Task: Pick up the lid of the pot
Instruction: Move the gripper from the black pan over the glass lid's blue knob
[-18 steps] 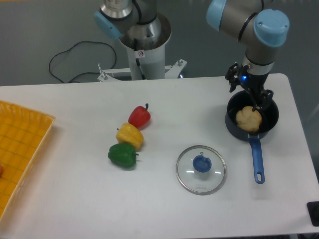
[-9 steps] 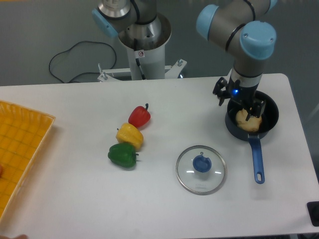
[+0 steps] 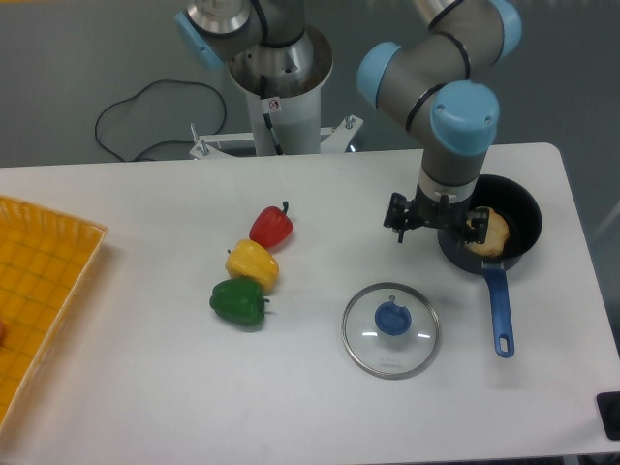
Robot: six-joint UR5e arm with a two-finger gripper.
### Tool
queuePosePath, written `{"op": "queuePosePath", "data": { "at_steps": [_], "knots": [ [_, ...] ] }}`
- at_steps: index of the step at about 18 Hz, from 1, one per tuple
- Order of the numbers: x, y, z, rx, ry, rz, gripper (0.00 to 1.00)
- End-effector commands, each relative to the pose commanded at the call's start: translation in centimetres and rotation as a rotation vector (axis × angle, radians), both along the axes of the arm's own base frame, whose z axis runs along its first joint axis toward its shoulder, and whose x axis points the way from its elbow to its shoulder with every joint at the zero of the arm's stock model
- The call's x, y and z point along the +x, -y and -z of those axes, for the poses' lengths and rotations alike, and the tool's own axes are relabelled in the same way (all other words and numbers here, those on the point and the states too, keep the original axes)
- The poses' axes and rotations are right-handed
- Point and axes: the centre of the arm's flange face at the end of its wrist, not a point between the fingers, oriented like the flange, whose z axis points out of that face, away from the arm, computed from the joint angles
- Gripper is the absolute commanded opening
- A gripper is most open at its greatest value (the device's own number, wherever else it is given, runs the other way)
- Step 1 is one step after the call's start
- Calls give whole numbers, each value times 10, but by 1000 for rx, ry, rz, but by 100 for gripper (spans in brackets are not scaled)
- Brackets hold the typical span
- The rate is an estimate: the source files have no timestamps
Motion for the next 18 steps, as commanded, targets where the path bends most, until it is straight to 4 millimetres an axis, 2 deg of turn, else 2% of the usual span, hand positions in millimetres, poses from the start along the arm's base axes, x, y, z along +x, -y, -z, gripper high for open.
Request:
{"op": "queuePosePath", "data": {
  "at_steps": [2,4,7,10,14,18],
  "knots": [
    [5,-20,8,23,-32,-18,100],
    [7,-32,15,34,-41,-55,100],
    [3,-35,25,15,-35,-27,100],
    [-1,-36,32,-21,-43,105,100],
    [5,-43,35,-33,-39,211,100],
    [13,-57,51,-44,-19,259,100]
  ]
}}
